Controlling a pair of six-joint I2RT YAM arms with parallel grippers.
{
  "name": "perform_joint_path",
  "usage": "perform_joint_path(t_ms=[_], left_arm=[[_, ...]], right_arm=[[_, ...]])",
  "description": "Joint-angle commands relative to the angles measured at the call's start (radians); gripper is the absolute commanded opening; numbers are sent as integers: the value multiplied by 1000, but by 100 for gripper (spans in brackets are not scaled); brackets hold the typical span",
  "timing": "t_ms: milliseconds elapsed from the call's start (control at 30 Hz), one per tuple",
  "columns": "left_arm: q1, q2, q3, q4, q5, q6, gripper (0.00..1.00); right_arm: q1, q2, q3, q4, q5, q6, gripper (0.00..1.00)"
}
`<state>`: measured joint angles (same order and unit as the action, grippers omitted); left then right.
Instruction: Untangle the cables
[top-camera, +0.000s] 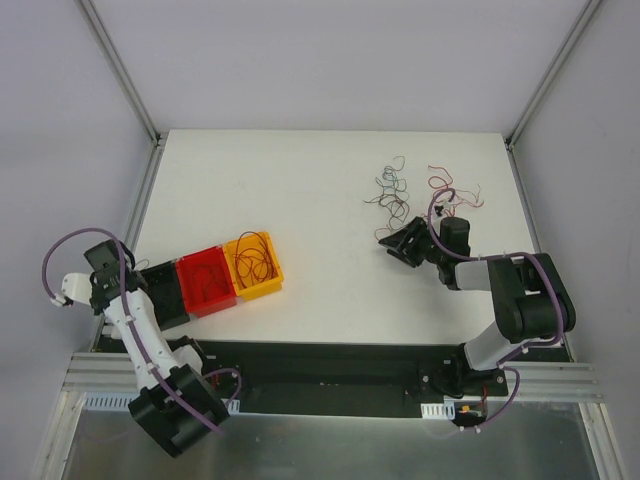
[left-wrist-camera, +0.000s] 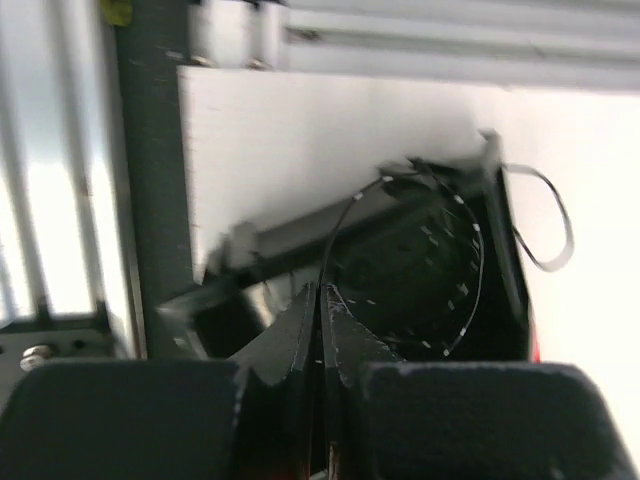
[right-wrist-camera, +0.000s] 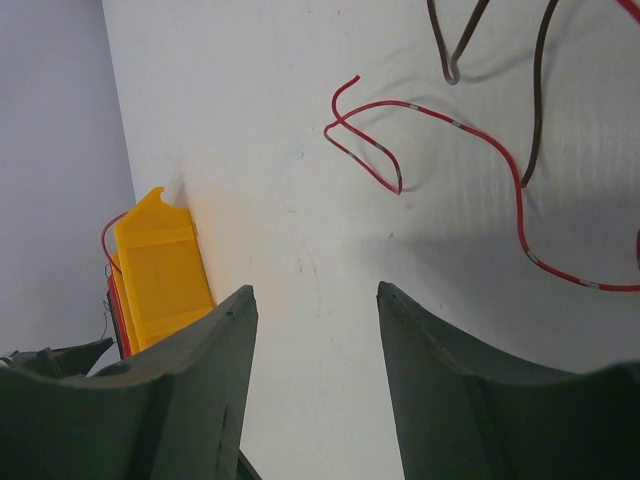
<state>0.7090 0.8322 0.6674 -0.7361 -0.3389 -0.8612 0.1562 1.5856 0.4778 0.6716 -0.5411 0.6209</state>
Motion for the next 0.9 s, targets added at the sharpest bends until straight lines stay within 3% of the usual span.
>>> perform_joint_path(t_ms=[0, 233, 400, 467, 533, 567, 733, 800, 867], left_arm=[[-152, 24, -3, 76, 62, 31, 0], [-246, 303, -8, 132, 198, -2, 0], [-212, 309, -20, 155, 94, 4, 1], [-174, 314, 1, 155, 71, 30, 22], [-119, 311, 15, 156, 99, 31, 57], [-105, 300, 26, 155, 107, 33, 66], [-124, 174, 79, 138, 149, 34, 84], [-170, 125, 113, 100, 175, -5, 99], [-253, 62, 130, 93, 175, -31, 99]], right_arm=[[-3, 8, 21, 62, -23, 3, 54], [-4, 10, 21, 62, -22, -3, 54], [-4, 4, 19, 60, -25, -4, 54], [-4, 5, 22, 60, -28, 0, 54], [-3, 8, 22, 62, -30, 2, 54], [-3, 10, 24, 62, -31, 2, 54], [-3, 1, 27, 57, -25, -13, 54], [0, -15, 30, 40, -19, -32, 54], [5, -30, 36, 7, 4, -70, 54]])
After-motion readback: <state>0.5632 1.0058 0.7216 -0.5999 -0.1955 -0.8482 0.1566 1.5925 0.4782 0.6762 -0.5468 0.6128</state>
